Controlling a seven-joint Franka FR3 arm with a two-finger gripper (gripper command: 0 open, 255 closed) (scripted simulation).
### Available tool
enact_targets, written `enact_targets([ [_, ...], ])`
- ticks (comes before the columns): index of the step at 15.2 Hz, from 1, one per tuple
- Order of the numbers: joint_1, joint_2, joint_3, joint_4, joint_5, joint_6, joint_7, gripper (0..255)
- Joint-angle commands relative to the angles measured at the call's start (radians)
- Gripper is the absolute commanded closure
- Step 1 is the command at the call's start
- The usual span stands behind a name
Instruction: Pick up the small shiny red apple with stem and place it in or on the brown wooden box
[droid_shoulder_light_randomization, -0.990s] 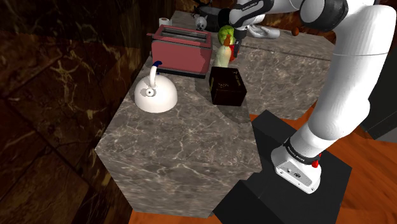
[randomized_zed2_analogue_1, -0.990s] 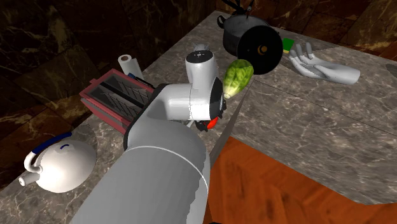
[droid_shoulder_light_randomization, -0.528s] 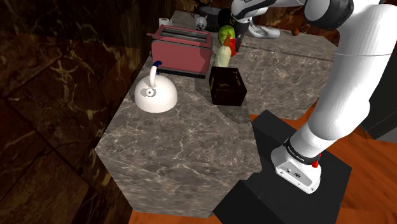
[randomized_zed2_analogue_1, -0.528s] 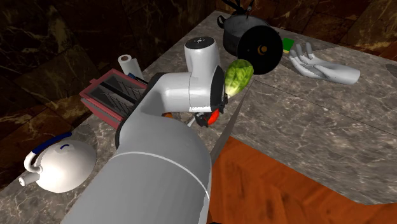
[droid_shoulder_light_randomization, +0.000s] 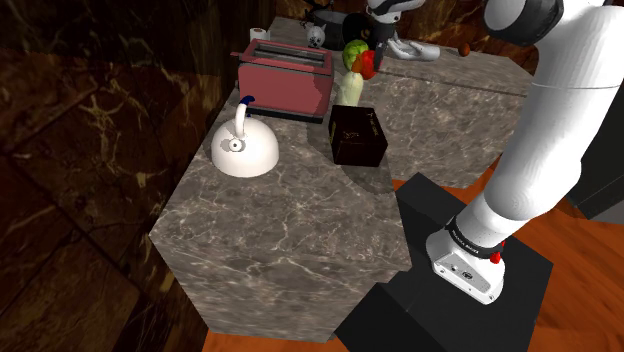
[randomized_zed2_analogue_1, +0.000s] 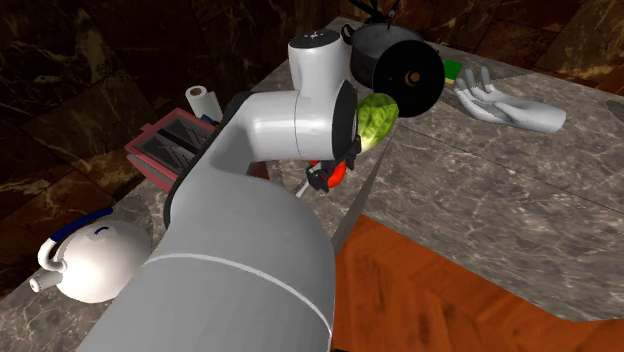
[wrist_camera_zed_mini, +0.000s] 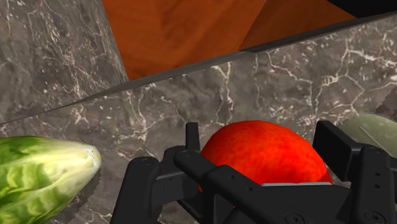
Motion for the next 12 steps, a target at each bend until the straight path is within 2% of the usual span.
enact_targets([
  [1, 0.001, -0.007, 0.000, 0.019, -0.001, -0.026, -0.002, 255],
  [12, -0.002, -0.017, -0.003, 0.151, 0.001, -0.167, -0.020, 255],
])
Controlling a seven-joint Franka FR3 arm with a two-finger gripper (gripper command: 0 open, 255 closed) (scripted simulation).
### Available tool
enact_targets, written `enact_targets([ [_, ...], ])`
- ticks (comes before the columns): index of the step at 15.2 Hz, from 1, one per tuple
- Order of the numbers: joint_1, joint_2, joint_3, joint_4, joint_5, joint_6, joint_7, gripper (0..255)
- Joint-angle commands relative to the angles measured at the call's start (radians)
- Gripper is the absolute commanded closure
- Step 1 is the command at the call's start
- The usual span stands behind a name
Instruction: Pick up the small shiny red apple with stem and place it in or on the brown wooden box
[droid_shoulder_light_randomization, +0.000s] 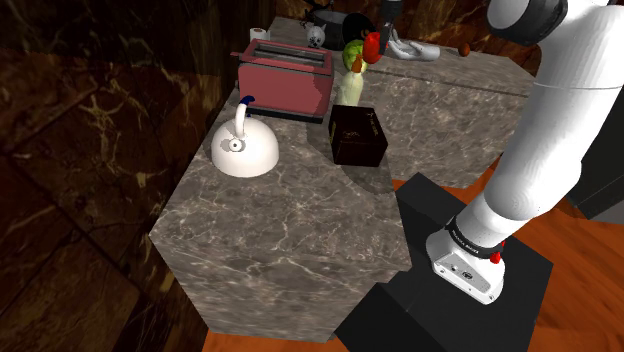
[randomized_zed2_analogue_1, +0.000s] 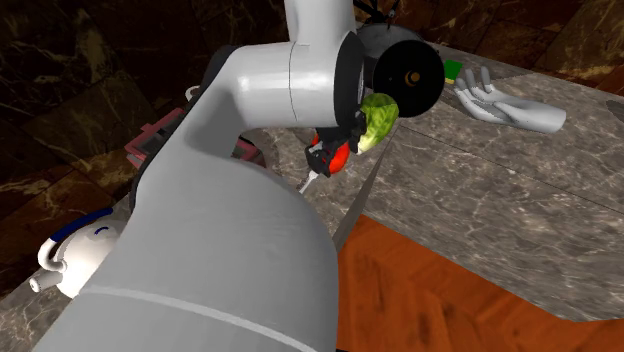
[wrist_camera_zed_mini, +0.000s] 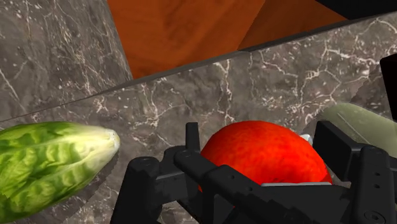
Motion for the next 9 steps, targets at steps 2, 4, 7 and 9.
enact_targets([
  [2, 0.017, -0.044, 0.002, -0.041, -0.012, -0.005, 0.017, 255],
  [4, 0.048, -0.122, 0.008, -0.144, -0.035, 0.017, 0.055, 255],
  [7, 0.087, -0.230, 0.023, -0.280, -0.067, 0.038, 0.116, 255],
  [9, 0.109, -0.298, 0.038, -0.359, -0.086, 0.046, 0.157, 255],
])
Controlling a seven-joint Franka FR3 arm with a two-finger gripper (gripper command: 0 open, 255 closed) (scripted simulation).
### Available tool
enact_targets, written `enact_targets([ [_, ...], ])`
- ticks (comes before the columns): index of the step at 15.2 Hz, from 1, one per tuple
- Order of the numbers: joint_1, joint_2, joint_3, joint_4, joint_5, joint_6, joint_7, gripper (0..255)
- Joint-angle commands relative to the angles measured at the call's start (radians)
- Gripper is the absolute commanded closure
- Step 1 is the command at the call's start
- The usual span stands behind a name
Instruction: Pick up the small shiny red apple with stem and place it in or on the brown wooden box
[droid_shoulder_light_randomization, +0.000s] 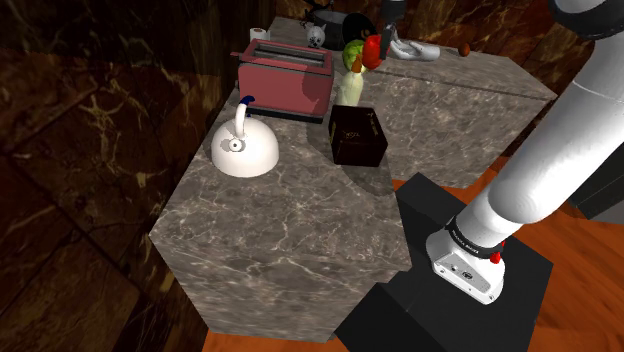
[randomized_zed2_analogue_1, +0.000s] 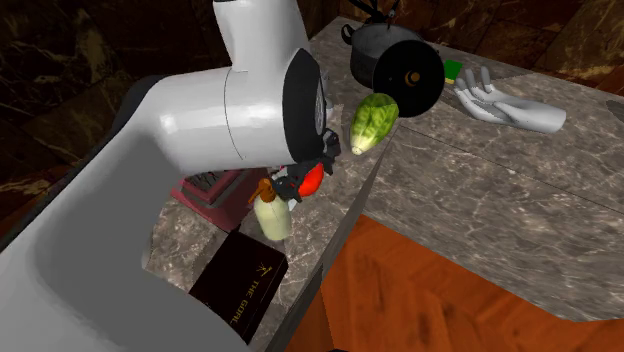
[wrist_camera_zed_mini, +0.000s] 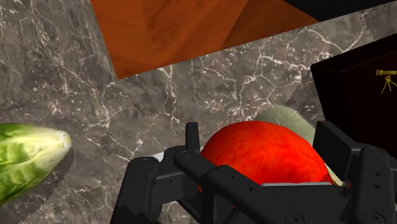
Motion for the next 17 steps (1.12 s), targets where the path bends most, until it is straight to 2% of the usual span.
enact_targets([
  [1, 0.024, -0.068, 0.016, -0.085, -0.019, 0.012, 0.046, 255],
  [9, 0.093, -0.302, 0.101, -0.330, -0.052, -0.004, 0.213, 255],
  [17, 0.161, -0.496, 0.215, -0.501, -0.023, -0.058, 0.379, 255],
])
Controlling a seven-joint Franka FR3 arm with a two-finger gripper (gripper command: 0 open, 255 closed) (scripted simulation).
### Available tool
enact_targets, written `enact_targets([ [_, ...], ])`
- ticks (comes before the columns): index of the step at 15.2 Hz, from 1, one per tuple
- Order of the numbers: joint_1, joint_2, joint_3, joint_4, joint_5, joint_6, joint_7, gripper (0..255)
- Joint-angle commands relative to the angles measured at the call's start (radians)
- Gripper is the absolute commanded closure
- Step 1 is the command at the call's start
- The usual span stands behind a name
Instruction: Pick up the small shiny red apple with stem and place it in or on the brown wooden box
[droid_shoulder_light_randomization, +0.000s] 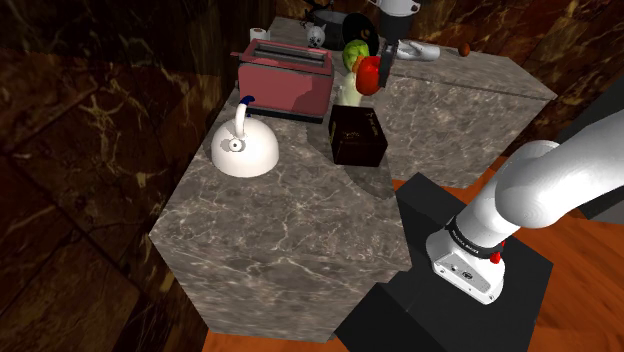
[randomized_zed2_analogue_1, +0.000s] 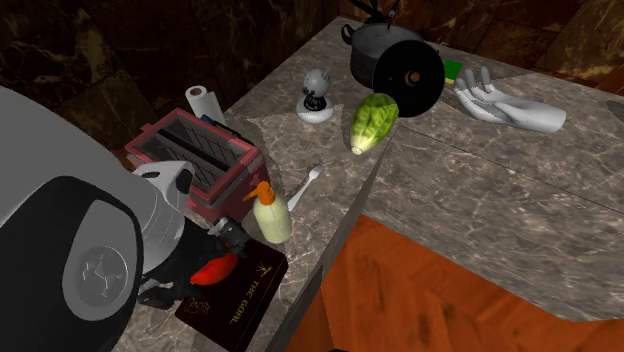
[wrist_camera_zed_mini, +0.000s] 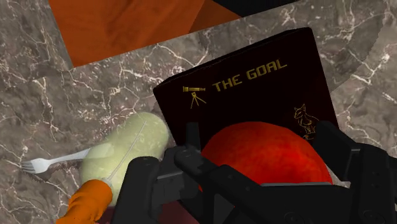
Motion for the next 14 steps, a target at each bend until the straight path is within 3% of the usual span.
enact_targets([
  [1, 0.009, -0.016, 0.016, -0.022, 0.006, 0.002, 0.024, 255],
  [14, 0.006, 0.018, 0.011, -0.167, -0.005, 0.180, 0.052, 255],
])
